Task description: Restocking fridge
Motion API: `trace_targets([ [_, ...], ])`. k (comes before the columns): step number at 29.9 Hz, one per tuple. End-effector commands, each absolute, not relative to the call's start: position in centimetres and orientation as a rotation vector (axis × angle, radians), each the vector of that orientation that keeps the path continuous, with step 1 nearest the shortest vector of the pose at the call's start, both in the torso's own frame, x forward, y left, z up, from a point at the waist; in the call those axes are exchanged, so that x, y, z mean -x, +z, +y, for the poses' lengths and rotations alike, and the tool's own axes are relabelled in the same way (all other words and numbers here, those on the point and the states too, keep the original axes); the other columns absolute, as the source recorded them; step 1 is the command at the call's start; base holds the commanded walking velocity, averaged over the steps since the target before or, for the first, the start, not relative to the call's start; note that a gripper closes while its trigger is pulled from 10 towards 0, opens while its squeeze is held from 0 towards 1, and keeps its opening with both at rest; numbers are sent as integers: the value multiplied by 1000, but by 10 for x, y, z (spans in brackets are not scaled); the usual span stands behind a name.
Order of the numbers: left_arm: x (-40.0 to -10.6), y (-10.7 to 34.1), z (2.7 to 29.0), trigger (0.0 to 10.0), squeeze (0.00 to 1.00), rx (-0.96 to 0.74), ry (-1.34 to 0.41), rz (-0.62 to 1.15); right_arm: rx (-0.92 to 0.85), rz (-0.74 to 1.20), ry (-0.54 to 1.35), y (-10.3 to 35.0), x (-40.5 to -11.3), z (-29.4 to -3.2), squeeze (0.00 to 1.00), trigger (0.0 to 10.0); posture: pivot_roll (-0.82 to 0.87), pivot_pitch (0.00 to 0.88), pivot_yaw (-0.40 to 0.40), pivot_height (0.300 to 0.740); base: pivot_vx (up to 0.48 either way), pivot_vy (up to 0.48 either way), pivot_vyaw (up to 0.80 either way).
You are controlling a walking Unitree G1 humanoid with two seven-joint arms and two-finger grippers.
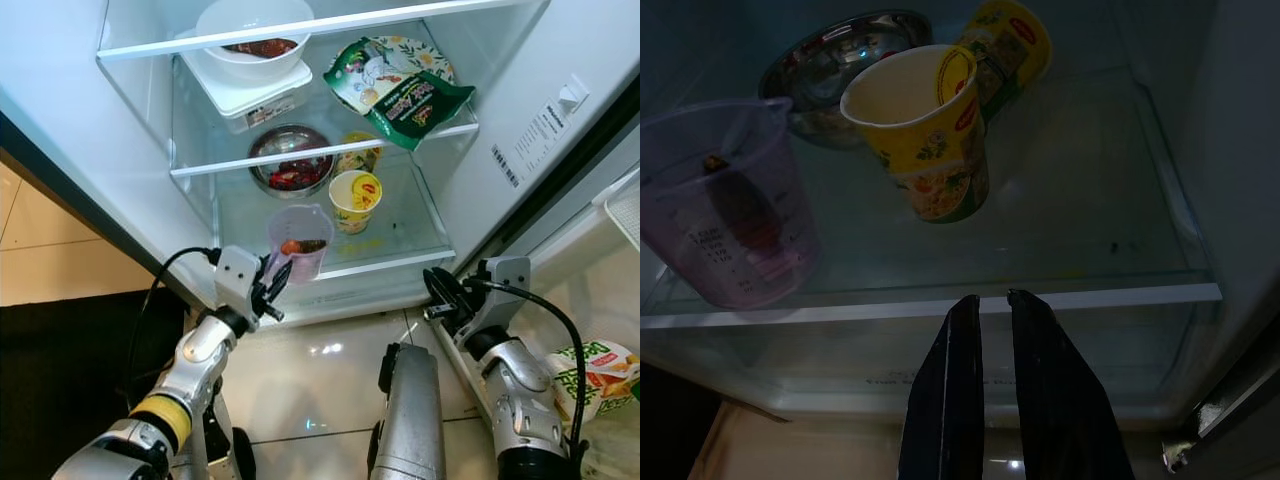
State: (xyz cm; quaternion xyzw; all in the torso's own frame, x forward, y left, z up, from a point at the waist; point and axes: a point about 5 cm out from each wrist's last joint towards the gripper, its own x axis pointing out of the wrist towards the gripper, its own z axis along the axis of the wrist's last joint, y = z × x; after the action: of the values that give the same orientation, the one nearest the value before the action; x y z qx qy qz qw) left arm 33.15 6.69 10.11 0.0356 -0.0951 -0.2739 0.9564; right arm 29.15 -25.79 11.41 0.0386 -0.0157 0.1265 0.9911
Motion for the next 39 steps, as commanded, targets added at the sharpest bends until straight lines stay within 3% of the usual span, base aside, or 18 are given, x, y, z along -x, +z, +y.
trace_targets([
  [1,-330,96,71,10000,0,-85,-547,-184,-98,39,221,98,-281,-263,0,10000,26,437,98,360,0,0,0],
  [29,-348,110,71,10000,0,31,-498,-155,-87,19,217,107,-276,-260,0,10000,6,459,107,360,0,0,0],
  [30,-348,109,72,10000,765,31,-494,-150,-87,18,216,107,-276,-260,0,10000,6,459,107,360,0,0,0],
  [31,-348,109,72,10000,765,31,-494,-150,-87,18,216,107,-276,-260,0,10000,6,459,107,360,0,0,0],
  [33,-348,108,72,10000,1000,40,-486,-143,-85,18,221,108,-275,-260,0,10000,3,461,107,360,0,0,0],
  [39,-349,107,74,10000,1000,41,-464,-138,-82,20,222,108,-274,-259,0,10000,3,461,107,360,0,0,0],
])
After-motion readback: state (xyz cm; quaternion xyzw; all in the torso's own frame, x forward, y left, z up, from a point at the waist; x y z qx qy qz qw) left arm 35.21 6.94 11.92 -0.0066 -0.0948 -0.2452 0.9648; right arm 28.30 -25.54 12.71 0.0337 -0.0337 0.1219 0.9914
